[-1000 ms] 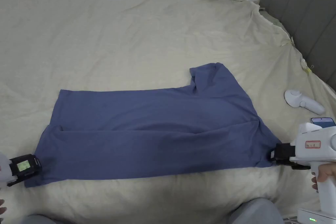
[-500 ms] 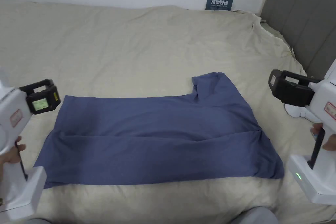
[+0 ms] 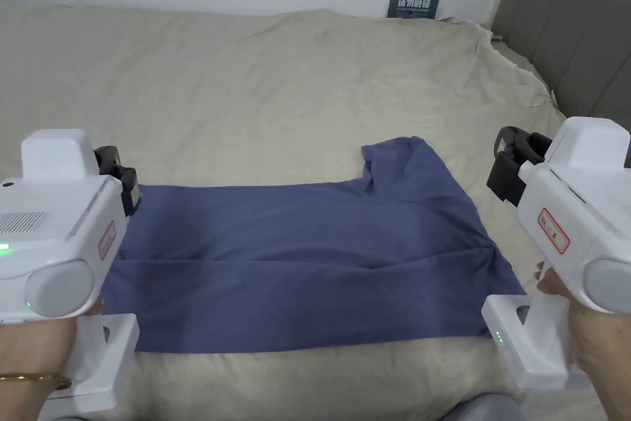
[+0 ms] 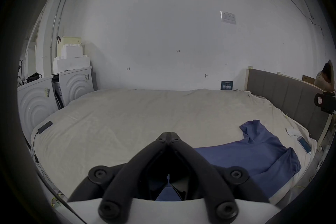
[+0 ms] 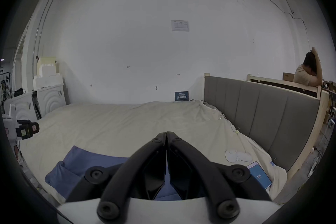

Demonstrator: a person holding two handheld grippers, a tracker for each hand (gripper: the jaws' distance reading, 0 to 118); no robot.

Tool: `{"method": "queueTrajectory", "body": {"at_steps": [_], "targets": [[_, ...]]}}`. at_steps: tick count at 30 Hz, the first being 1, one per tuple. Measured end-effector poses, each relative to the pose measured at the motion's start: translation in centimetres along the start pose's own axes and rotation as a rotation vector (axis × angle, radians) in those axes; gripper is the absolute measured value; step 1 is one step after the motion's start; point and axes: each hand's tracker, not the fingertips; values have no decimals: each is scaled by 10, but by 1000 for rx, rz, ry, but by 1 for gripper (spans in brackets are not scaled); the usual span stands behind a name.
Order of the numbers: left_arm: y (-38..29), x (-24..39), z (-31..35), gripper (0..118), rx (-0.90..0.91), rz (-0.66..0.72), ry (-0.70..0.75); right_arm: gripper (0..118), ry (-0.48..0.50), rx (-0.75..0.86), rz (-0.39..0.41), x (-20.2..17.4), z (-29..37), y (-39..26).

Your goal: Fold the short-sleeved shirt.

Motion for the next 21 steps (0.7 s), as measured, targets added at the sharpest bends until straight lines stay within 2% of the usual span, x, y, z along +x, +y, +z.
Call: {"method": "queueTrajectory", "body": {"at_steps": [9, 15, 16, 17, 19, 20, 21], "targets": [[8, -7, -31, 0, -69, 10, -18, 0, 32, -29, -4, -15, -13, 8], [25, -26, -94, 6, -248, 89, -32, 0, 48, -44, -15, -16, -34, 14], [29, -30, -109, 20, -287, 94, -41, 0, 49, -47, -20, -15, -38, 15], [32, -35, -124, 39, -333, 94, -43, 0, 48, -49, -20, -16, -41, 15], [34, -40, -150, 92, -417, 96, -26, 0, 48, -54, -28, -15, -49, 15], [35, -43, -165, 105, -446, 83, -5, 0, 49, -65, -34, -13, -54, 14], [36, -45, -175, 110, -469, 72, 3, 0, 48, -73, -36, -11, -58, 13]]}}
